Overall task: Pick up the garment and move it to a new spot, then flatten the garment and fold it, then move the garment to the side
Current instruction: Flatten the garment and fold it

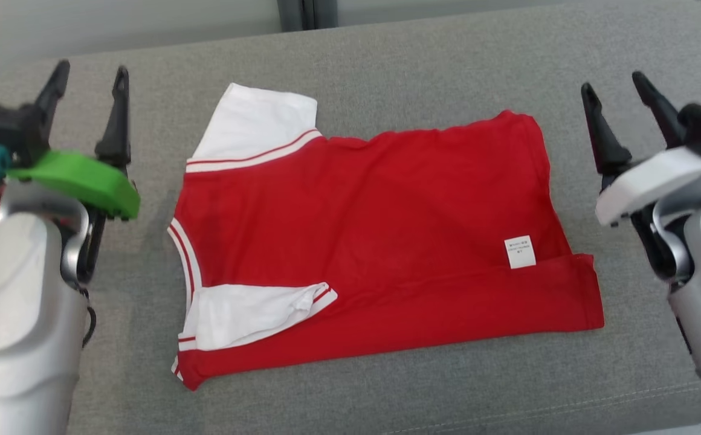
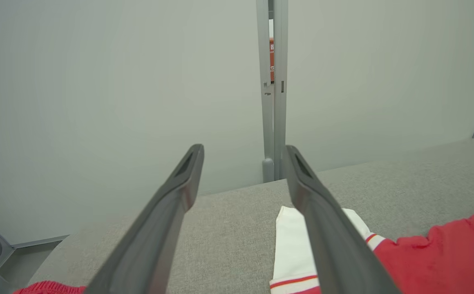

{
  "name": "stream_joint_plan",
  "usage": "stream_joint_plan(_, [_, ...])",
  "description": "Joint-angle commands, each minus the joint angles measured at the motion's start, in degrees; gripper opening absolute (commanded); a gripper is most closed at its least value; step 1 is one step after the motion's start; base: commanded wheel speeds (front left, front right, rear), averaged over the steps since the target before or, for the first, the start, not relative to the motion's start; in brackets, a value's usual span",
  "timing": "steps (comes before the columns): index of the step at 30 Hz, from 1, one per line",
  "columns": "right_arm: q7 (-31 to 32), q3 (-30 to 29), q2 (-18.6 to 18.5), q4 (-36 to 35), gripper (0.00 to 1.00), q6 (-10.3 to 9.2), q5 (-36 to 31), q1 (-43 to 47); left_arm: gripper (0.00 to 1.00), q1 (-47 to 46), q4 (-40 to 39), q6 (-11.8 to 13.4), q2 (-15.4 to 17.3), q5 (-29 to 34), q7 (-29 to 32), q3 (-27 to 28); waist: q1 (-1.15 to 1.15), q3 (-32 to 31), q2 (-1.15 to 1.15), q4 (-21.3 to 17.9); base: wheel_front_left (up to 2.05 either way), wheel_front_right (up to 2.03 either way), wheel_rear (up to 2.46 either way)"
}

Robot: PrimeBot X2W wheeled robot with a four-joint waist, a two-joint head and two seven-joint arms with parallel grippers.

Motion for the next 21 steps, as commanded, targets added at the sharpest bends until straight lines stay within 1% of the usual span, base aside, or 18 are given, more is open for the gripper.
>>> stream_joint_plan(1, [1.21,0.73,-0.55,1.19,1.0,0.0,0.41,-2.36,1.0,-3.06,1.18,-0.34,0.56,-0.29,0.64,-0.74,0.0,7.13,0.0,-1.95,0.0,0.0,0.0])
stream_joint_plan(3, [2.98,2.14,-1.3,3.3,1.0,0.0,0.94,-6.17,1.0,-7.56,3.65,-0.61,0.72,-1.45,2.03,-1.86,0.0,9.62,0.0,-2.51,0.0,0.0,0.0])
stream_joint_plan(7, [5.9,5.17,-1.36,7.84,1.0,0.0,2.78,-12.17,1.0,-15.13,8.73,-0.78,2.11,-2.34,3.89,-5.3,0.0,13.34,0.0,-3.77,0.0,0.0,0.0])
stream_joint_plan(10, [7.76,7.81,-1.25,11.44,1.0,0.0,4.67,-15.85,1.0,-19.4,12.53,-0.84,2.23,-5.48,5.27,-8.32,0.0,15.61,0.0,-4.52,0.0,0.0,0.0])
stream_joint_plan(12, [8.64,9.59,-1.09,13.6,1.0,0.0,5.76,-18.11,1.0,-21.83,14.86,-0.84,3.03,-7.23,6.62,-10.31,0.0,16.91,0.0,-4.92,0.0,0.0,0.0])
stream_joint_plan(16, [9.09,13.76,-0.42,17.32,1.0,0.0,8.22,-21.85,1.0,-26.06,19.37,-0.85,4.02,-10.36,8.56,-15.15,0.0,19.4,0.0,-5.49,0.0,0.0,0.0])
stream_joint_plan(21, [8.04,18.25,0.94,20.9,1.0,0.0,11.22,-25.82,1.0,-29.54,24.27,-0.85,5.09,-13.91,10.39,-19.5,0.0,21.09,0.0,-6.62,0.0,0.0,0.0])
